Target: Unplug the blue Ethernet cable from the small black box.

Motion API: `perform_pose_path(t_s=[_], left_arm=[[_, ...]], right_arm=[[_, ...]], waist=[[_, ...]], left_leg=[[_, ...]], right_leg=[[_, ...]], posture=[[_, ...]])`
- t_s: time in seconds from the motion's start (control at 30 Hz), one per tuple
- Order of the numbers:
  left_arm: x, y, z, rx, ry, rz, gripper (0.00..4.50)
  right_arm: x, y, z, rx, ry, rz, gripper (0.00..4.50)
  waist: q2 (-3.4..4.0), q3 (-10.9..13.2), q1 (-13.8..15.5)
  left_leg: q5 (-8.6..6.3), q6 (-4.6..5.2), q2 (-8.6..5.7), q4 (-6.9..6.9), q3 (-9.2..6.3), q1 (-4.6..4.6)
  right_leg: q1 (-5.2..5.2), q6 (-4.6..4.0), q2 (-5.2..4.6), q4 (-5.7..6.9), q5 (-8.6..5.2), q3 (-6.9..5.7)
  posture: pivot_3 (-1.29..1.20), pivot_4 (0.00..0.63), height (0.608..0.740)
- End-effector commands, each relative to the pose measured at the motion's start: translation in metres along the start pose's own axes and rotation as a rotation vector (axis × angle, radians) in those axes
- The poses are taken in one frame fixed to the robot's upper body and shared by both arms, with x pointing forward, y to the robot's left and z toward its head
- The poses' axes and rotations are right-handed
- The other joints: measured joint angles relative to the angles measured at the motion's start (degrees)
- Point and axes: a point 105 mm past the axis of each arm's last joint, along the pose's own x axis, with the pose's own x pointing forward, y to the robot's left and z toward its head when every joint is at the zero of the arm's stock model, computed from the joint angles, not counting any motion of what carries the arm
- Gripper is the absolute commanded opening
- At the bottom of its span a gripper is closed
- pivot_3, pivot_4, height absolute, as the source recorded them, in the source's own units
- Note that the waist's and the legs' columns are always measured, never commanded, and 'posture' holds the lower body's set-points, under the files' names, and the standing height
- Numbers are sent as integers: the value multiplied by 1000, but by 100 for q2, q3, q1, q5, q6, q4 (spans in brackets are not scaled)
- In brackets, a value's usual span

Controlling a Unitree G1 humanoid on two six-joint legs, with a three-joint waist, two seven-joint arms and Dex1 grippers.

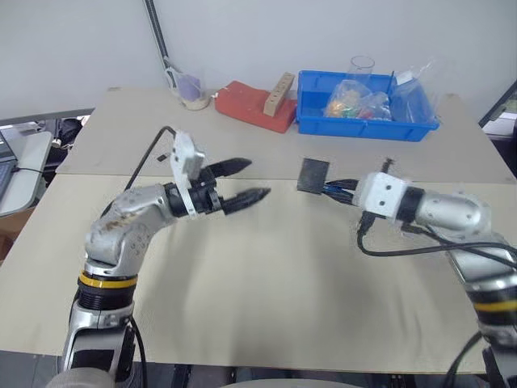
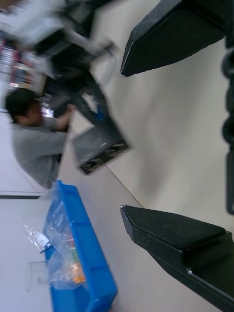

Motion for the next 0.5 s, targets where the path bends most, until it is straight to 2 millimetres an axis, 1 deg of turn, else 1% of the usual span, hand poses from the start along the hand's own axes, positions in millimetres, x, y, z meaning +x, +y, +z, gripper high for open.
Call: perform_pose_path(t_s=[0.03,0.13,0.23,0.37,0.47,0.5], left_arm=[[-3,2,13,-32,-13,-13,4500],[-2,-2,11,-35,21,-45,4500],[1,-5,9,-20,40,-67,4500],[5,-6,6,-4,56,-90,4500],[7,-5,5,9,57,-94,4500],[7,-4,3,20,65,-88,4241]], right_arm=[[6,-10,15,-253,-136,3,78],[14,-16,24,-345,-219,-10,78],[22,-18,33,-415,-282,-13,78],[33,-20,39,-448,-325,-15,78],[35,-20,41,-460,-343,-20,78],[36,-20,41,-461,-346,-21,78]], waist=[[0,0,8],[-1,0,0],[0,0,-3],[0,0,-7],[0,0,-5],[0,0,-6]], left_leg=[[0,0,0,1,-1,1],[2,-3,11,1,-3,1],[6,-7,21,2,-3,1],[11,-13,23,2,-3,3],[12,-14,24,2,-4,3],[12,-14,24,2,-4,3]], right_leg=[[3,0,0,-1,0,-2],[4,-1,-1,-1,1,-6],[5,-2,1,5,1,-6],[5,-3,2,11,2,-6],[5,-3,2,15,2,-6],[5,-3,2,15,2,-6]], posture=[[0,150,740],[0,150,740],[0,150,740],[0,150,740],[0,150,740],[0,150,740]])
